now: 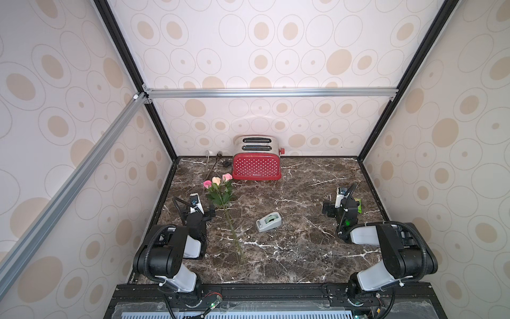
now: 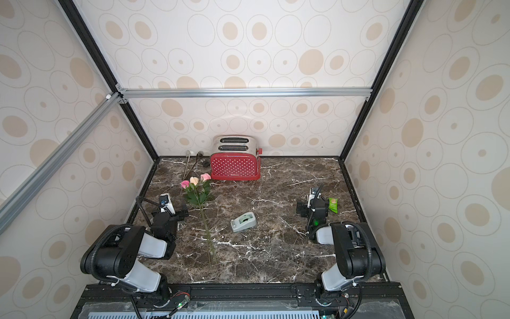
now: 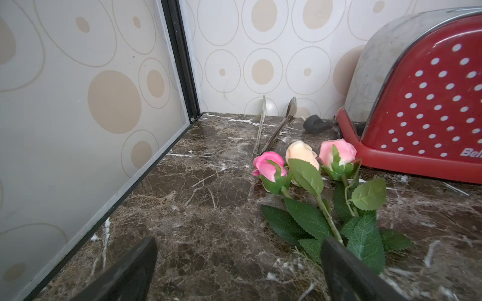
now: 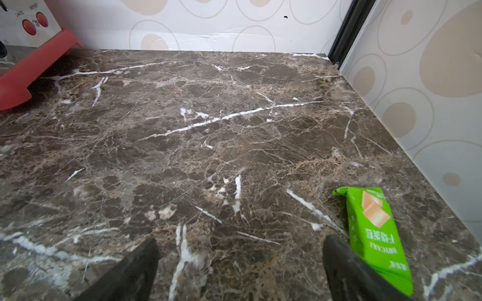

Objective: Wrap bouquets with tape
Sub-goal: Reset both arms

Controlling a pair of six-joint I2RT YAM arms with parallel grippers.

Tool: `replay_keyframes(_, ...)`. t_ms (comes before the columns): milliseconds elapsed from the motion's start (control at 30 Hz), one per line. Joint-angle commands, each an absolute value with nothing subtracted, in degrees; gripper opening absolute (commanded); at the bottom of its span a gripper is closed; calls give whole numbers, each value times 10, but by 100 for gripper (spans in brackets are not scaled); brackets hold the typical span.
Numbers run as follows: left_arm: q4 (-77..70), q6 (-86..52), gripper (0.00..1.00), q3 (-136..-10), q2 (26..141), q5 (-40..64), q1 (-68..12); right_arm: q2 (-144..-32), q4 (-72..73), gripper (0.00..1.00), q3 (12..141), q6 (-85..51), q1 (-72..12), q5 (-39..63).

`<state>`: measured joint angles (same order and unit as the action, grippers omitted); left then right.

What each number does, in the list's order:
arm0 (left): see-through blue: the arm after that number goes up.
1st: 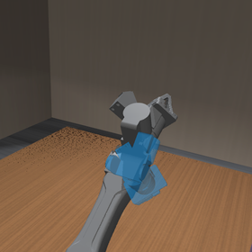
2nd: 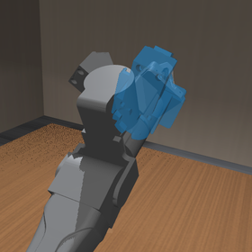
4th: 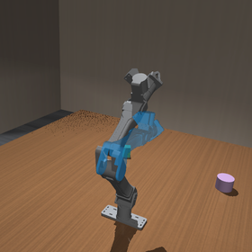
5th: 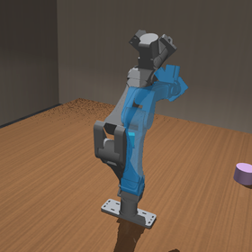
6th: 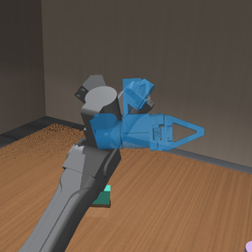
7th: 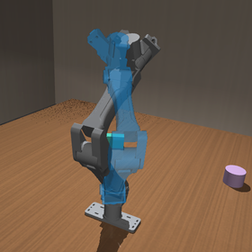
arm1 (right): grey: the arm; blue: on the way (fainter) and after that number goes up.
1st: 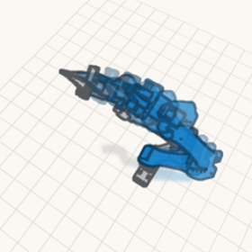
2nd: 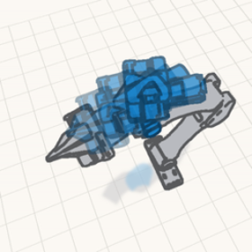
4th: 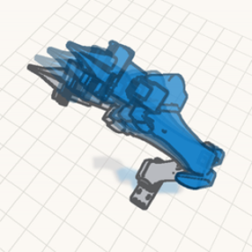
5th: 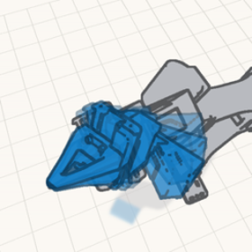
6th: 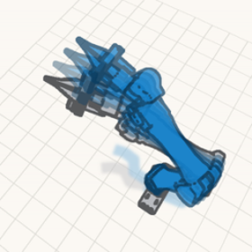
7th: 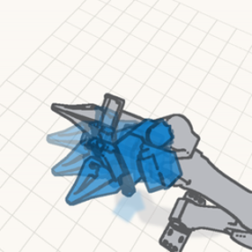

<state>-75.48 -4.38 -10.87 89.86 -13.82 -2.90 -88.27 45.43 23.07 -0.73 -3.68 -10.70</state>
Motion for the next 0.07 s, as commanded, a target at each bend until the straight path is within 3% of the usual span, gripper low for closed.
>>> replay_keyframes(0, -789, -27, 98, -120, 902, -141, -25, -881, 460, 100, 241, 0, -36, -102)
replay_keyframes(33, -780, -29, 98, -121, 898, -140, -26, -880, 462, 100, 239, 0, -36, -102)
